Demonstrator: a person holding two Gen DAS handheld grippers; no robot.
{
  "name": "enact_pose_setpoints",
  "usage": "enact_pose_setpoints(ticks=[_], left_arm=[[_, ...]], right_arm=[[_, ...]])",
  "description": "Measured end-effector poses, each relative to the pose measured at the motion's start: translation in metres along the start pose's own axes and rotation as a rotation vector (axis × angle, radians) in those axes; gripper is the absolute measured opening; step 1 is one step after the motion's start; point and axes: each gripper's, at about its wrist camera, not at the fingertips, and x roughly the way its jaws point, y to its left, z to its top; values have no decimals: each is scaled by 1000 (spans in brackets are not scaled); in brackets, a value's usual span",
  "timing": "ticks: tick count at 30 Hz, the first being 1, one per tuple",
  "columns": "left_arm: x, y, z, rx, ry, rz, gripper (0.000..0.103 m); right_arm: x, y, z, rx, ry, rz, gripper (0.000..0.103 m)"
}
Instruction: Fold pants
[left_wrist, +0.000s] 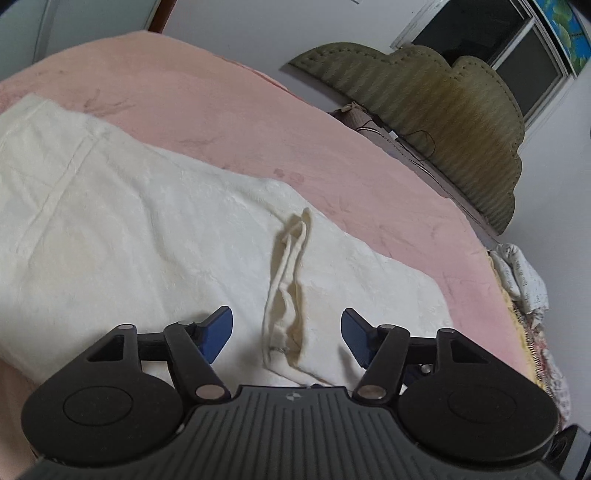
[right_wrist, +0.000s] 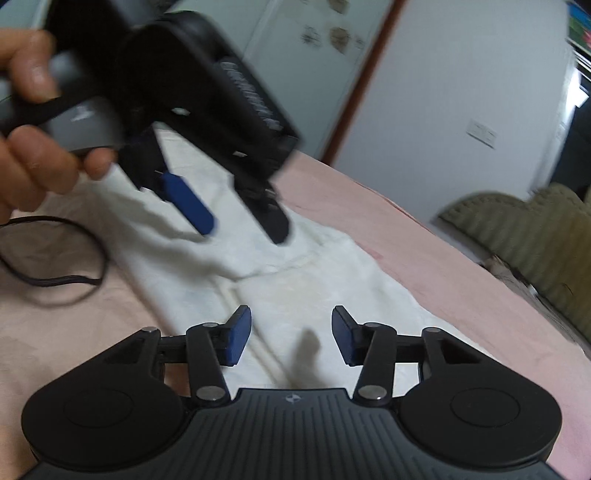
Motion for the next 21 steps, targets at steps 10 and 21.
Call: enact_pose_setpoints(ticks=[10,21], left_arm=[[1,0,-3,-79,33,-113,64],[43,3,-6,-219,143,-212,65]], right_arm=[[14,18,-1,-140,37,-103,46],[9,6,1,-58,13,-62,11]])
